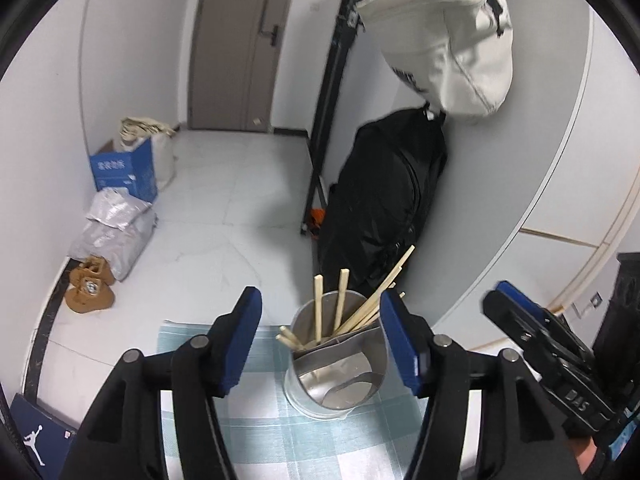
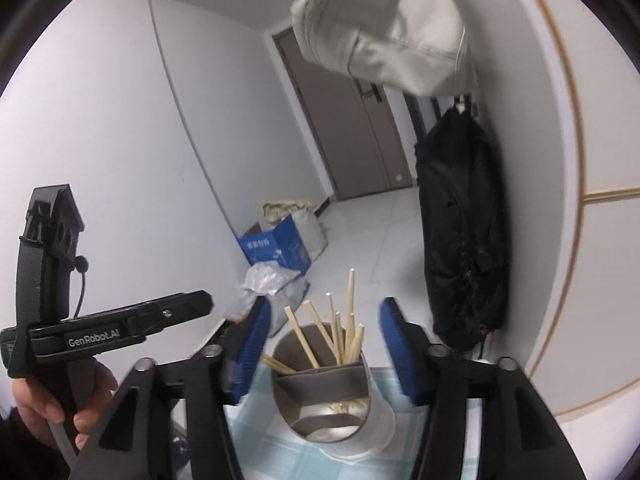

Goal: Organize utensils

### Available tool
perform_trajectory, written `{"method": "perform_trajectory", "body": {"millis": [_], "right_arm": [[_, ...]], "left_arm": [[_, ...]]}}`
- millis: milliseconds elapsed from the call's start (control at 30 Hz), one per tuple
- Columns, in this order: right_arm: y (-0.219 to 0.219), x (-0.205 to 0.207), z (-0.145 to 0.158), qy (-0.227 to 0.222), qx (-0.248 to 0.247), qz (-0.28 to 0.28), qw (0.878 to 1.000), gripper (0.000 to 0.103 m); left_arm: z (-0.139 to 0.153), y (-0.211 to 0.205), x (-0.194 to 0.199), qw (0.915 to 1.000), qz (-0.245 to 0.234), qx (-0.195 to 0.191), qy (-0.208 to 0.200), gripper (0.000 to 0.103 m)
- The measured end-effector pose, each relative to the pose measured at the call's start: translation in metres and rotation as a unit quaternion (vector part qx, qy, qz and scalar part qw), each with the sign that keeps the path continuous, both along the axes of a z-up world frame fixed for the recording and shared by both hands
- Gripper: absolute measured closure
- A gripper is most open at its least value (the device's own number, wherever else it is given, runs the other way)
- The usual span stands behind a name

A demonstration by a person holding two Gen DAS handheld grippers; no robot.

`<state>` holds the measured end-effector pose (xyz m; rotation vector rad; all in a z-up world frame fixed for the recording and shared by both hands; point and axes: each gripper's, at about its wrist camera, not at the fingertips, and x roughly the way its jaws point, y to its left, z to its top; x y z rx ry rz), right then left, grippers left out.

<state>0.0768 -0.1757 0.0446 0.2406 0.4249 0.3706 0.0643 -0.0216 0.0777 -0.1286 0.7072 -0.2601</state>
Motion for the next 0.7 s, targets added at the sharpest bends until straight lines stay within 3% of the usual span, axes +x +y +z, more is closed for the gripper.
{"method": "perform_trajectory", "body": {"millis": [67,200,300,367,567,700], "right_arm": [[0.000,-0.015,0.005,-0.017,0.000,-0.005,1.000,0.028],[0.004,-0.035,0.012,-0.039,0.001,-0.012,0.999,0.020],[0.006,-0.051,0.014,-0.051,-0.001,-0.016,0.999,0.012],[0.007,-0.061,0.014,-0.058,-0.002,-0.020,0.998,0.004],[0.014,-0.089,0.016,-0.093,-0.010,-0.018,0.995,0.000],[0.018,-0.105,0.013,-0.107,-0.011,-0.021,0.994,0.000]], "left_arm": [[0.003,0.001,-0.007,0.9999,0.009,0.003,-0.008,0.046],[0.006,0.001,-0.025,0.9990,0.024,0.023,-0.029,0.042],[0.010,0.001,-0.041,0.9974,0.037,0.033,-0.053,0.029],[0.013,0.004,-0.050,0.9960,0.045,0.035,-0.069,0.027],[0.015,0.007,-0.074,0.9919,0.061,0.053,-0.099,0.025],[0.014,0.008,-0.088,0.9904,0.067,0.051,-0.110,0.015]]}}
